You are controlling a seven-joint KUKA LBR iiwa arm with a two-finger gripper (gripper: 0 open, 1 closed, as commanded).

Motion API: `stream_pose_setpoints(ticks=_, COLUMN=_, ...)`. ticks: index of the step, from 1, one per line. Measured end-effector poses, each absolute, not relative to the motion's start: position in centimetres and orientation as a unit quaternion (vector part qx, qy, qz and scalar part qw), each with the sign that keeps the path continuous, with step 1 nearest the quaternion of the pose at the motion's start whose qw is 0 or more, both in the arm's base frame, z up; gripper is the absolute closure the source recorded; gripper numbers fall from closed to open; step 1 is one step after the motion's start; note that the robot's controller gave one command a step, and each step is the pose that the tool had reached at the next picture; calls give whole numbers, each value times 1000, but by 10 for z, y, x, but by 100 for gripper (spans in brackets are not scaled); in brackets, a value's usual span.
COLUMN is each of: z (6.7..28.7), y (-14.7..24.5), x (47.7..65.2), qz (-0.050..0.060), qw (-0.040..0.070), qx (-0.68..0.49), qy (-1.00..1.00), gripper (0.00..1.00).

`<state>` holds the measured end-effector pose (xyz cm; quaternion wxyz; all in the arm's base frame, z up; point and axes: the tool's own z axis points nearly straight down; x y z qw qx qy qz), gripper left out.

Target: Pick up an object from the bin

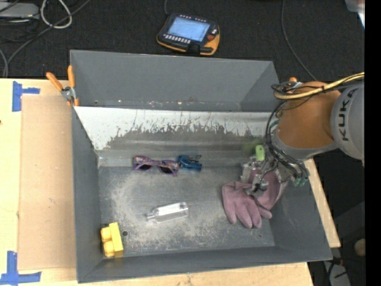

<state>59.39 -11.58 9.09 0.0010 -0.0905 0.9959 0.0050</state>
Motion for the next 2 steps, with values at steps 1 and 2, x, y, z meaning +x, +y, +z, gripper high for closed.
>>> stream_pose_setpoints(ticks=1, z=118, y=-119, x=592, qz=6, qw=-4, qx=-85, qy=996, gripper=100)
stream_pose_setpoints(ticks=2, z=146, y=-141, x=572, qz=8, qw=-4, qx=-190, qy=982, gripper=100)
